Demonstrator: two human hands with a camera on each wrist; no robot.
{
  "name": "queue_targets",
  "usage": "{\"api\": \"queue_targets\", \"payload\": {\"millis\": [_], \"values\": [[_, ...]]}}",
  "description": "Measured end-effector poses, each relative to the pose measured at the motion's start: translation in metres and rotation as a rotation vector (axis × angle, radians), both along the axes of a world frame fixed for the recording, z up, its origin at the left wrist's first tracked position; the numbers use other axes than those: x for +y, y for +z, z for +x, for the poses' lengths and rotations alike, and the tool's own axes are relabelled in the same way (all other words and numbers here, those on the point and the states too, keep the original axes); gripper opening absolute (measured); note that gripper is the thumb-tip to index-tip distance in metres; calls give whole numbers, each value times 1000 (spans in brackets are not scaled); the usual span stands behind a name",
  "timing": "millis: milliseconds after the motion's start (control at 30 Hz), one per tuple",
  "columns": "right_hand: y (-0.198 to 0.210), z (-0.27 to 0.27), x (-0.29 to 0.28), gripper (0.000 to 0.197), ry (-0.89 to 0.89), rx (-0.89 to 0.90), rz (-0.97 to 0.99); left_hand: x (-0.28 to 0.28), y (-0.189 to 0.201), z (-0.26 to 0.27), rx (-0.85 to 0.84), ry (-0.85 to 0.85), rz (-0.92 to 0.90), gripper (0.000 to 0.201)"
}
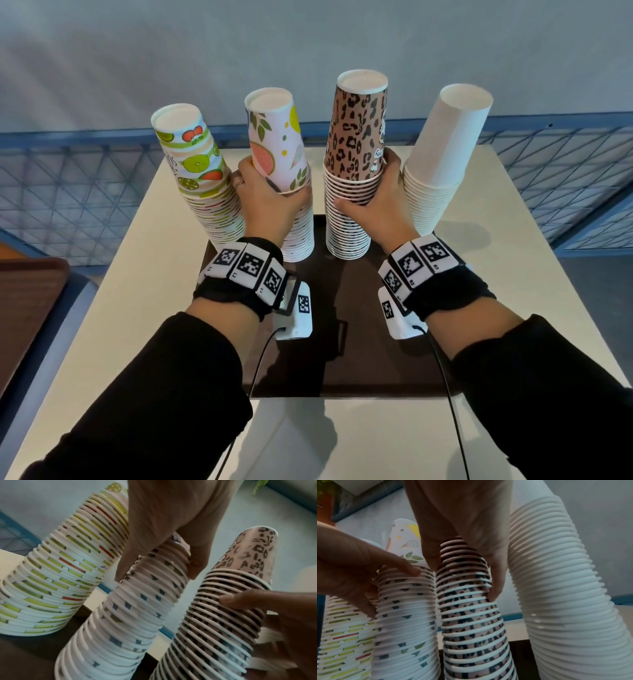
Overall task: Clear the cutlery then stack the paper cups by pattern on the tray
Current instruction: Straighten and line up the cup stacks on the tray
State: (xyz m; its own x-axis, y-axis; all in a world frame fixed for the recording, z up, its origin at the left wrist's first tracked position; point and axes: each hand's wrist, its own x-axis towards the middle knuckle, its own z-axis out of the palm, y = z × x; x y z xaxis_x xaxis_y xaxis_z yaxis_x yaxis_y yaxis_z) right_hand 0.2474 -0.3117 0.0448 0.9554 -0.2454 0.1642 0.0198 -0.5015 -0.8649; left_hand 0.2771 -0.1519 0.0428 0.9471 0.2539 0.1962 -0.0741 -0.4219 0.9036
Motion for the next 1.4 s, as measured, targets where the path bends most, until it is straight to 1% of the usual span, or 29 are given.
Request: {"api": "queue_targets", "payload": {"millis": [133, 200, 300, 400, 467, 533, 600, 667, 733, 800, 867, 933, 967, 1000, 1100, 1167, 1233, 1333, 1400], "values": [[-1, 2, -2, 102, 43, 45, 16, 4, 0, 0, 33, -80, -20, 88], [-1, 2, -5, 99, 61, 78, 18, 7, 2, 1, 59, -147, -71, 90], [1, 3, -9, 96, 53, 98, 10, 11, 4, 2, 94, -227, -131, 87], [3, 4, -10, 96, 66, 110, 5, 10, 5, 2, 109, -256, -160, 86], [3, 5, -10, 100, 97, 110, 18, 10, 5, 1, 121, -285, -171, 90], [3, 5, -12, 109, 130, 114, 17, 12, 5, 2, 152, -356, -157, 99], [2, 5, -15, 109, 144, 127, -6, 16, 2, 4, 182, -407, -136, 106], [0, 6, -17, 104, 126, 127, -12, 17, 0, 5, 180, -373, -127, 103], [-1, 8, -15, 101, 102, 119, -7, 12, -2, 5, 154, -294, -139, 99], [-3, 10, -11, 103, 88, 121, -19, 6, -2, 4, 123, -233, -151, 104], [-7, 11, -7, 110, 74, 116, -11, 4, -6, 3, 117, -206, -138, 110], [-13, 9, -5, 118, 49, 115, 38, 5, -11, 3, 132, -219, -106, 114], [-18, 7, -3, 119, 33, 129, 51, 6, -13, 2, 142, -232, -97, 114], [-23, 5, -2, 117, 14, 152, 44, 7, -15, 2, 146, -242, -92, 112], [-33, 0, -2, 100, -32, 194, -18, 13, -18, 3, 147, -277, -84, 99], [-32, -1, -6, 93, -18, 196, -51, 19, -17, 4, 146, -330, -86, 97], [-29, 2, -11, 91, 20, 200, -80, 23, -15, 5, 149, -371, -87, 97], [-29, 3, -14, 94, 28, 209, -92, 22, -15, 3, 173, -401, -73, 100], [-37, 1, -9, 102, 13, 239, -42, 19, -22, 0, 178, -381, -65, 104]]}}
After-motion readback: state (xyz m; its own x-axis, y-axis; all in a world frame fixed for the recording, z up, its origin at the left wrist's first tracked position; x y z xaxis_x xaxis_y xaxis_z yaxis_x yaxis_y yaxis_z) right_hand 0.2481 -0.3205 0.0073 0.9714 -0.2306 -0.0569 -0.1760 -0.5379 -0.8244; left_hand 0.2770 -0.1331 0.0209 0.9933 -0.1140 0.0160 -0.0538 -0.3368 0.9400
